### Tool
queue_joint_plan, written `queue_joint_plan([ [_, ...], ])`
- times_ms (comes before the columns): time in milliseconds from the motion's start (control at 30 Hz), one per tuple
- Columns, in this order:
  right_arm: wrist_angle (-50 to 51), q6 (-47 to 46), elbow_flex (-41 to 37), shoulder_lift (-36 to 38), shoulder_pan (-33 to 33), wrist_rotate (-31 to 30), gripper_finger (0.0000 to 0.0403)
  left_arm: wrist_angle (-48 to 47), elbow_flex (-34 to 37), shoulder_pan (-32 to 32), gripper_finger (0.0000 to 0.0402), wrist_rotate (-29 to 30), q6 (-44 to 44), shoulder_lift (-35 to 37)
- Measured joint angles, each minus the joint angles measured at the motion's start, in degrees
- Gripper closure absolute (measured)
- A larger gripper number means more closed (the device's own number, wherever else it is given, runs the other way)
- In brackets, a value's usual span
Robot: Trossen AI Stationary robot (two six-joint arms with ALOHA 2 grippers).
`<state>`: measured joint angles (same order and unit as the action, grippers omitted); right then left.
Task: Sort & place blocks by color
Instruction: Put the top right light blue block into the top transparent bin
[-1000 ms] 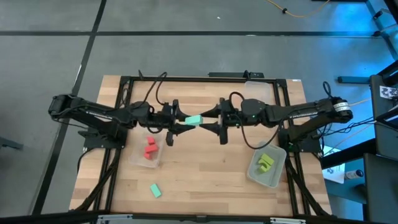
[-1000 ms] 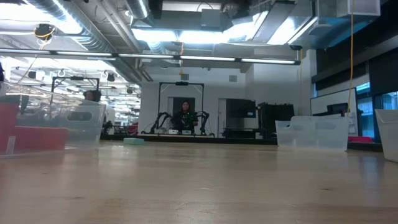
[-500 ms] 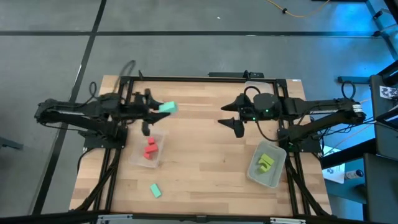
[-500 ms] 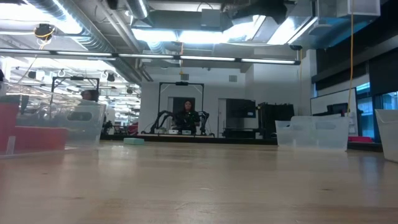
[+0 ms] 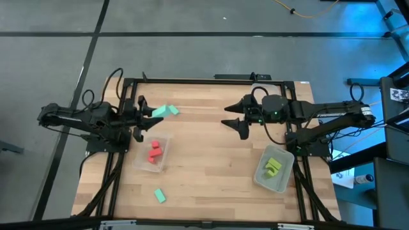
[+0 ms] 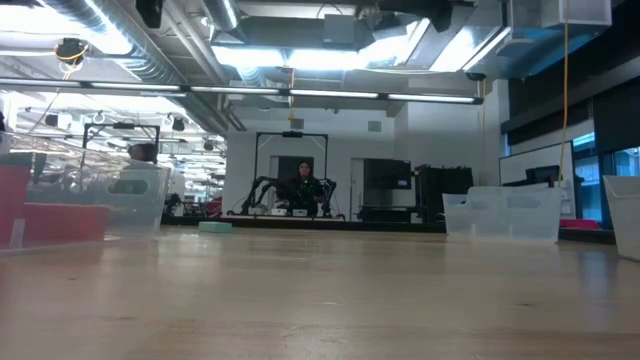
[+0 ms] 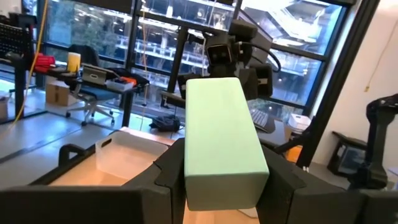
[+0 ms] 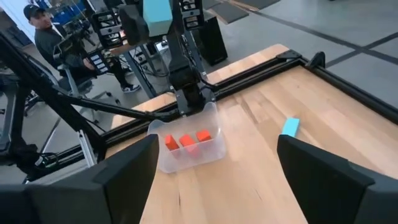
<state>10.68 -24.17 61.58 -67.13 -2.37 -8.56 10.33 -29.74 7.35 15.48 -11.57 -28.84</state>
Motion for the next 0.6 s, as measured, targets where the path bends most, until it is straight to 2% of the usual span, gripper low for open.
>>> queue_joint_plan([
  [200, -4.41, -2.33, 0.0, -0.91, 0.0, 0.58, 0.0073, 1.41, -0.01, -0.03, 0.0277, -1.11, -0.39, -2.2],
  [433, -16.3, 2.32, -0.01, -7.56, 0.0, 5.72, 0.0073, 13.0, -1.44, -0.41, 0.0277, -3.92, -1.55, -17.2],
  [600, -19.23, 3.75, -0.01, -10.72, 0.0, 8.62, 0.0073, 12.92, -7.44, -0.77, 0.0277, -6.21, -1.73, -27.44],
])
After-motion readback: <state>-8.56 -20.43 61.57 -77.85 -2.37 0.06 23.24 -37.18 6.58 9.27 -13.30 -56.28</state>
